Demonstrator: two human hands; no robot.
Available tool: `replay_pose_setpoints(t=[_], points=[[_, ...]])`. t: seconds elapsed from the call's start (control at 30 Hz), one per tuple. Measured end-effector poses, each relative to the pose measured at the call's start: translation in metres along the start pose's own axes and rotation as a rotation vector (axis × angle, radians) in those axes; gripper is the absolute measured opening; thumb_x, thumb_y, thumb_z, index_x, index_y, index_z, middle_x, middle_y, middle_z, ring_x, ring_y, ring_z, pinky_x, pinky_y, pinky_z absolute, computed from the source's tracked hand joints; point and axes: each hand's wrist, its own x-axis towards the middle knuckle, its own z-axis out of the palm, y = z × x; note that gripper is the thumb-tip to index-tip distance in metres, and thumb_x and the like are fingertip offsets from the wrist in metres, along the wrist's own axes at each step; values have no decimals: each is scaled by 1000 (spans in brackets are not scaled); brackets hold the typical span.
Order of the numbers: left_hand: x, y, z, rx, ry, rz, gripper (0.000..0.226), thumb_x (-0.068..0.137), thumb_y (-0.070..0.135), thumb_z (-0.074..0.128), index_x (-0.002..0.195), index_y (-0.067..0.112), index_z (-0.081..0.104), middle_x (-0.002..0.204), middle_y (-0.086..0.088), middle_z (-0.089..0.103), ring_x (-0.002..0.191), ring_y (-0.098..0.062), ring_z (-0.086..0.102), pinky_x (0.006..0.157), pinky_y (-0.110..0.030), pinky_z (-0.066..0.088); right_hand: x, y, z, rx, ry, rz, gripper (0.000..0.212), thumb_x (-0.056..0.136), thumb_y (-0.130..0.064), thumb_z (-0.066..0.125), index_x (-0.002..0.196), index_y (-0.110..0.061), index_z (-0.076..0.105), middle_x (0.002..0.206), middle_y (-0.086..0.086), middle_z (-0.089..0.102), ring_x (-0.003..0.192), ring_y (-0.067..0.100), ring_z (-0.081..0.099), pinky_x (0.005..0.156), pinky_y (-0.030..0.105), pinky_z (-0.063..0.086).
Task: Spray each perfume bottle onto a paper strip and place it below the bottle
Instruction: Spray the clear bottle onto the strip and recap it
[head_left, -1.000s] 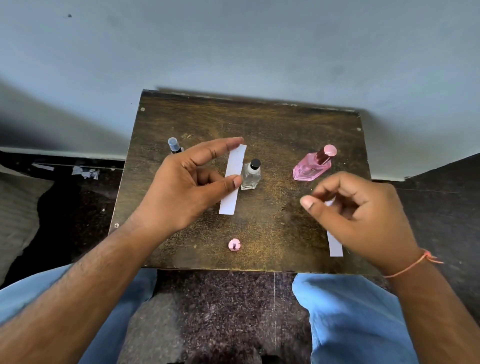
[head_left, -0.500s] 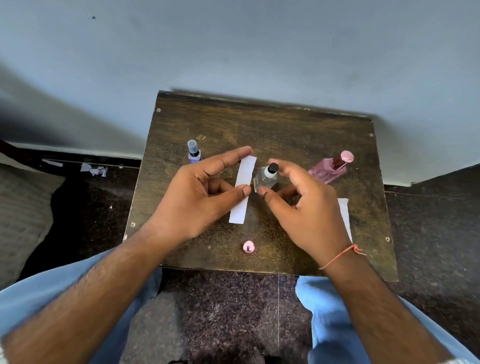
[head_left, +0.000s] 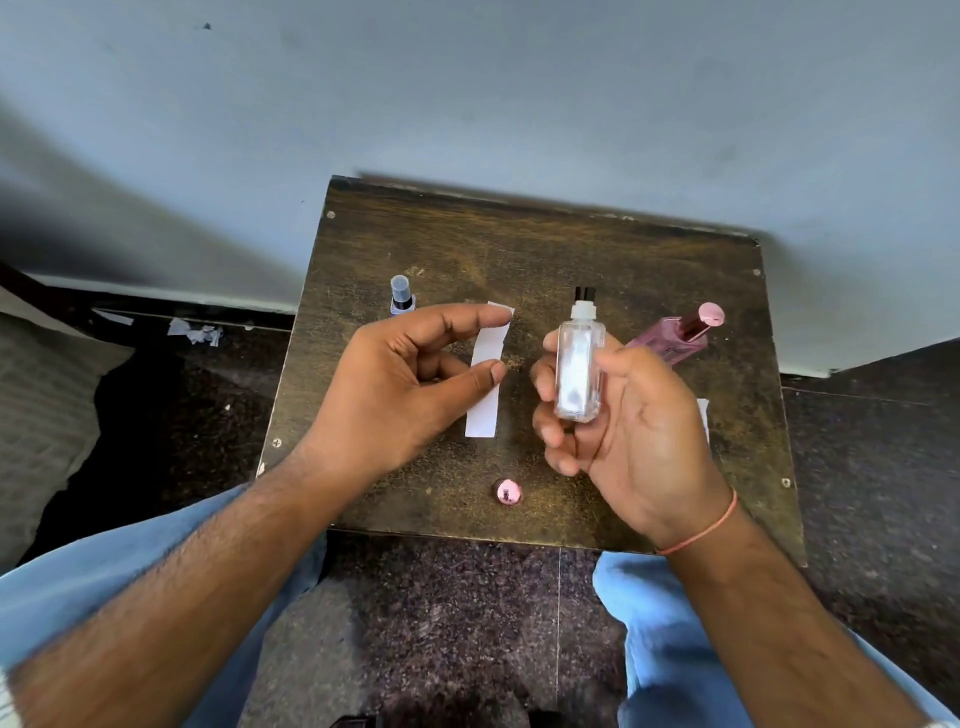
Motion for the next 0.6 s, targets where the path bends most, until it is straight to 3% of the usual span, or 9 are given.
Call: replay_pose_setpoints(t=[0.07, 0.13, 0.27, 0.33, 0.4, 0.5, 0.6], points=[[1, 0, 2, -15, 12, -2, 41, 85, 10, 83, 120, 31, 77, 122, 1, 80, 70, -24, 65, 73, -50, 51, -2, -4, -1, 78, -29, 56, 37, 99, -36, 41, 116, -14, 64, 82, 6, 54, 57, 17, 43, 49, 27, 25], [2, 0, 3, -17, 15, -6, 42, 82, 16, 83, 121, 31, 77, 124, 2, 80, 72, -20, 66, 76, -49, 55, -3, -7, -3, 128, -56, 96, 41, 103, -41, 36, 110, -14, 67, 75, 5, 48, 54, 15, 38, 47, 24, 21], [3, 0, 5, -38, -8, -8, 49, 84, 13, 82, 128, 33, 73, 123, 14, 80, 78, -16, 67, 78, -25, 62, -5, -12, -4, 193, -83, 159, 60, 107, -64, 34, 93, -14, 65, 58, 1, 42, 50, 13, 38, 46, 25, 15], [4, 0, 5, -47, -21, -11, 53, 88, 4, 80, 134, 29, 71, 124, 12, 81, 82, -14, 67, 80, -23, 62, -6, -13, -4, 231, -90, 189, 63, 103, -71, 38, 82, -15, 59, 51, -1, 39, 49, 13, 37, 45, 25, 15], [5, -1, 5, -62, -29, -15, 56, 92, -3, 77, 140, 23, 68, 125, 9, 81, 90, -17, 69, 84, -26, 65, -7, -13, -6, 267, -106, 215, 63, 98, -74, 43, 75, -16, 54, 46, -3, 37, 49, 14, 38, 44, 25, 17], [5, -2, 6, -82, -45, -21, 61, 94, -6, 75, 148, 19, 63, 133, 3, 79, 103, -33, 69, 98, -45, 63, -10, -13, -8, 302, -165, 236, 63, 93, -75, 48, 69, -17, 53, 45, -3, 44, 46, 14, 45, 42, 23, 20], [5, -2, 6, -78, -58, -26, 64, 93, -4, 75, 151, 18, 59, 135, 1, 77, 104, -36, 67, 99, -52, 60, -11, -13, -7, 294, -174, 228, 65, 92, -75, 48, 67, -16, 57, 48, -1, 52, 42, 14, 52, 41, 22, 20]])
